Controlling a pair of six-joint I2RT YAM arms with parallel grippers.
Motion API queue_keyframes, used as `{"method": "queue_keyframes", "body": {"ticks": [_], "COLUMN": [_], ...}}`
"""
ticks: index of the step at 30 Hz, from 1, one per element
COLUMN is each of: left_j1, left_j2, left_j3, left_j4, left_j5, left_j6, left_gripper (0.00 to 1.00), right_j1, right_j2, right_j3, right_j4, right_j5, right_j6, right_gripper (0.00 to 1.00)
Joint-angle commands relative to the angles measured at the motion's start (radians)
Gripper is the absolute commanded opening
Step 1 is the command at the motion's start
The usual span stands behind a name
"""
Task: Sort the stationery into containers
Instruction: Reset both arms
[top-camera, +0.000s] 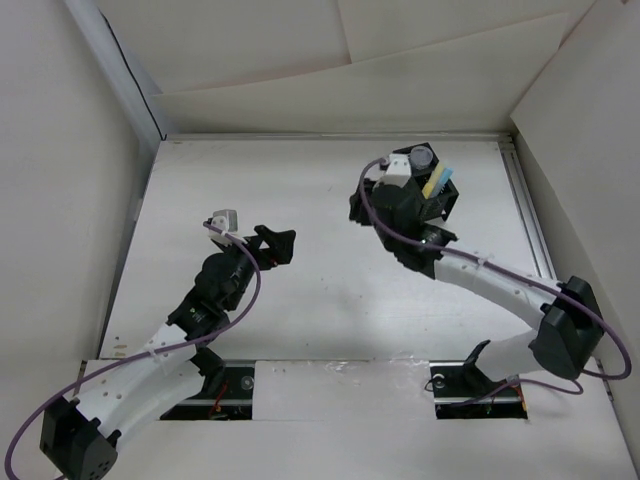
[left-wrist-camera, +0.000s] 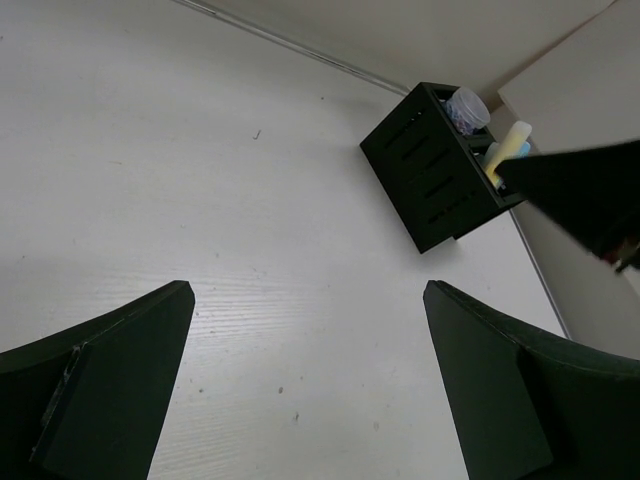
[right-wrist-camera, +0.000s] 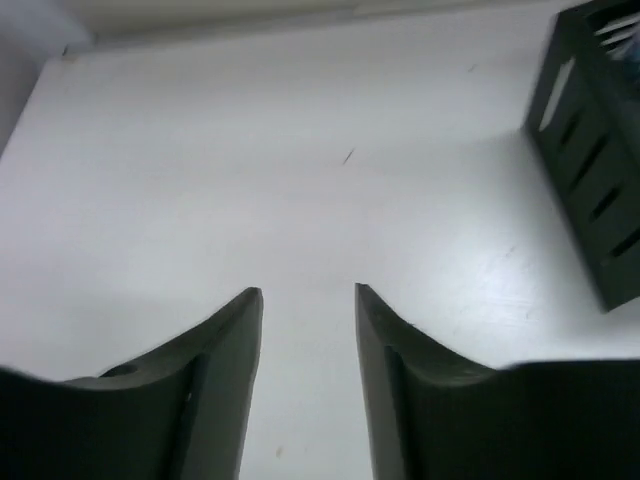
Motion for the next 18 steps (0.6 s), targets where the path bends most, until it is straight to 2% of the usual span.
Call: {"method": "queue_keyframes", "body": {"ticks": [1, 2, 3, 11, 18], "left_j1": [0.004, 0.004, 0.004, 0.004, 0.004], "left_j2": [0.003, 0.003, 0.003, -0.008, -0.019], "left_j3": [0.034, 0.043, 0.043, 0.062, 0.027], "left_j4": [0.019, 0.019, 0.007, -0.013, 0.007], "left_j5": [0.0, 0.0, 0.0, -0.02, 0.043], "left_j6": [-0.016, -0.016, -0.016, -0.025, -0.025], "left_gripper": [1.0, 1.0, 1.0, 1.0, 1.0], "right_j1": [0.101, 0.116, 0.132, 0.213, 0.257], "right_j2": [-0.065, -0.086, -0.098, -0.224, -0.243], "right_j3": [-0.04, -0.058, -0.067, -0.191, -0.192], "right_j4": [-0.081, -0.102, -0.148, -0.265, -0.4], "right_j5": [-0.07, -0.07, -0.07, 0.043, 0.132], "right_j6": [0.028, 0.037, 0.037, 0.119, 0.209], "right_gripper": [0.53, 0.86, 1.0, 1.0, 1.0]}}
